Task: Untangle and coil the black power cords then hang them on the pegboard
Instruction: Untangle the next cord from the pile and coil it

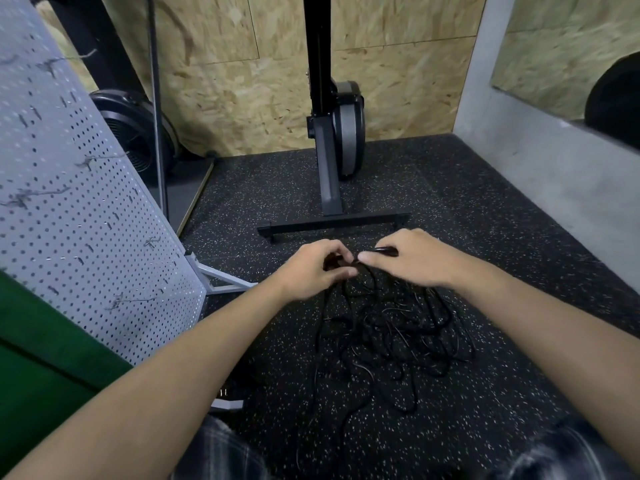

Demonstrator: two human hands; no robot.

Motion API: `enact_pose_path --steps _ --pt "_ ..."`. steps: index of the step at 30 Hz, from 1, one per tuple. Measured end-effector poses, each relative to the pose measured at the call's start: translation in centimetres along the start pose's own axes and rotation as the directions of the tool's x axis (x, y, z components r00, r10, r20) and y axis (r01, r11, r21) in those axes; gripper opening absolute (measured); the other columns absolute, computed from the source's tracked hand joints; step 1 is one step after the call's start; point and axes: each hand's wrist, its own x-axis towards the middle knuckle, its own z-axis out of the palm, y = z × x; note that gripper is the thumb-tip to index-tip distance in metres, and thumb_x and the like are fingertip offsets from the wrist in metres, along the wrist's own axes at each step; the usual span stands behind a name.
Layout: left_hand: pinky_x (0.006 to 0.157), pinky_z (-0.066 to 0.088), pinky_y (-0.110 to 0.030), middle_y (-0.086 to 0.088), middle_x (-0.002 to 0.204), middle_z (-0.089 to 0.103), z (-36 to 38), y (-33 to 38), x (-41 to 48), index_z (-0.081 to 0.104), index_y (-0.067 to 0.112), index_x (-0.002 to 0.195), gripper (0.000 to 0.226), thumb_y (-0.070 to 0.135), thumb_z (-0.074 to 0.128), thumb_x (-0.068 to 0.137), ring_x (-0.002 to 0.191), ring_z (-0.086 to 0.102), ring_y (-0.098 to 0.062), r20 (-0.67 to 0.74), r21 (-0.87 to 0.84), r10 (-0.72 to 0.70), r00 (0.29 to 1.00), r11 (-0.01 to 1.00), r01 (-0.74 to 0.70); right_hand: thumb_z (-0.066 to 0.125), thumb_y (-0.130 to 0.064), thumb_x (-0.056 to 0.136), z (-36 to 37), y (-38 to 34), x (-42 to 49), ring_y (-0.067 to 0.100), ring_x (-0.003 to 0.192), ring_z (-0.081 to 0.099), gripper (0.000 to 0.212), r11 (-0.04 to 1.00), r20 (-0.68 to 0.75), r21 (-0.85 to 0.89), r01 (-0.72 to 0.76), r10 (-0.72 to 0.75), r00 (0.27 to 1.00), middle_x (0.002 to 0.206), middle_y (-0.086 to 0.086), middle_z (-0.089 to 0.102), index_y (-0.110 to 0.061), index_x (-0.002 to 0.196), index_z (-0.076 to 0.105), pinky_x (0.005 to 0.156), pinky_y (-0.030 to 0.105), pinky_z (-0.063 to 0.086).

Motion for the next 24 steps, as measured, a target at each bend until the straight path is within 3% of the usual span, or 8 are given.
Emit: enact_pose_path --steps 4,8,10,14,16,19,22,24 --pt "0.09 0.043 -0.009 0.012 0.117 0.066 -0.4 -1.4 -0.6 0.07 0.027 0.111 0.03 0.037 0.084 0.087 0.107 0.06 -0.003 0.039 0.019 -0.091 0.995 0.996 0.091 0.055 -0.048 0.105 -1.2 0.1 -0.6 0.006 0.045 0.042 0.036 0.98 -0.112 0.196 0.038 -0.016 0.994 0.047 -0.013 0.05 -0.03 0.086 0.079 0.056 0.031 0.036" --pt "0.099 0.05 -0.026 0.008 0.123 0.067 -0.3 -2.1 -1.0 0.071 0.031 0.116 0.027 0.031 0.081 0.091 0.109 0.063 -0.01 0.074 0.037 -0.158 0.985 0.987 0.156 0.059 -0.039 0.105 -1.6 0.7 -0.5 0.0 0.067 0.059 0.033 0.875 -0.278 0.476 0.095 0.047 0.96 0.069 -0.012 0.07 -0.023 0.088 0.082 0.07 0.029 0.043" --pt "0.096 0.052 -0.028 0.001 0.125 0.066 -0.2 -2.1 -0.9 0.071 0.027 0.123 0.032 0.015 0.075 0.094 0.107 0.064 -0.016 0.068 0.079 -0.178 0.982 0.982 0.172 0.06 -0.034 0.105 -1.6 0.9 -0.2 -0.001 0.058 0.051 0.032 0.814 -0.335 0.564 0.141 0.069 0.94 0.061 -0.016 0.061 -0.019 0.089 0.083 0.065 0.026 0.036" --pt "0.104 0.047 -0.028 -0.006 0.158 0.039 0.0 -1.8 -1.0 0.062 0.026 0.14 0.051 0.003 0.067 0.095 0.136 0.049 -0.022 0.072 0.178 -0.221 0.973 0.962 0.205 0.057 -0.029 0.108 -2.2 0.6 -0.5 0.009 0.051 0.029 0.04 0.679 -0.416 0.685 0.265 0.066 0.907 0.055 -0.013 0.039 -0.028 0.073 0.078 0.049 0.023 0.025" --pt "0.104 0.051 -0.031 0.0 0.159 0.044 -0.2 -0.8 -1.0 0.058 0.028 0.144 0.062 -0.004 0.062 0.091 0.139 0.049 -0.015 0.1 -0.094 -0.167 0.981 0.98 0.176 0.054 -0.027 0.109 -2.3 0.0 -0.6 0.011 0.05 0.025 0.05 0.634 -0.409 0.715 0.294 0.038 0.912 0.056 -0.011 0.035 -0.034 0.063 0.071 0.045 0.023 0.022" --pt "0.113 0.046 -0.038 0.006 0.143 0.064 -0.1 1.3 -0.7 0.054 0.028 0.145 0.068 0.005 0.055 0.081 0.139 0.053 -0.01 0.211 -0.504 -0.138 0.968 0.833 0.229 0.054 -0.028 0.109 -2.2 -0.6 -0.7 0.012 0.05 0.025 0.047 0.63 -0.382 0.714 0.305 -0.013 0.924 0.057 -0.01 0.035 -0.037 0.067 0.071 0.043 0.022 0.021" --pt "0.119 0.039 -0.043 0.007 0.141 0.064 0.7 2.7 -0.2 0.05 0.037 0.14 0.068 0.021 0.061 0.076 0.137 0.054 -0.01 0.142 -0.619 -0.172 0.975 0.753 0.223 0.055 -0.03 0.109 -2.3 -0.6 -0.5 0.012 0.051 0.025 0.032 0.625 -0.385 0.711 0.322 -0.037 0.922 0.059 -0.009 0.038 -0.031 0.084 0.075 0.043 0.022 0.021" --pt "0.119 0.037 -0.04 0.002 0.151 0.053 0.8 2.5 0.2 0.038 0.04 0.145 0.076 0.033 0.078 0.081 0.141 0.049 -0.013 0.032 -0.597 -0.195 0.98 0.783 0.175 0.055 -0.03 0.109 -2.4 -0.6 -0.5 0.011 0.052 0.025 0.027 0.597 -0.383 0.732 0.328 -0.037 0.923 0.062 -0.004 0.036 -0.026 0.093 0.077 0.043 0.022 0.019"
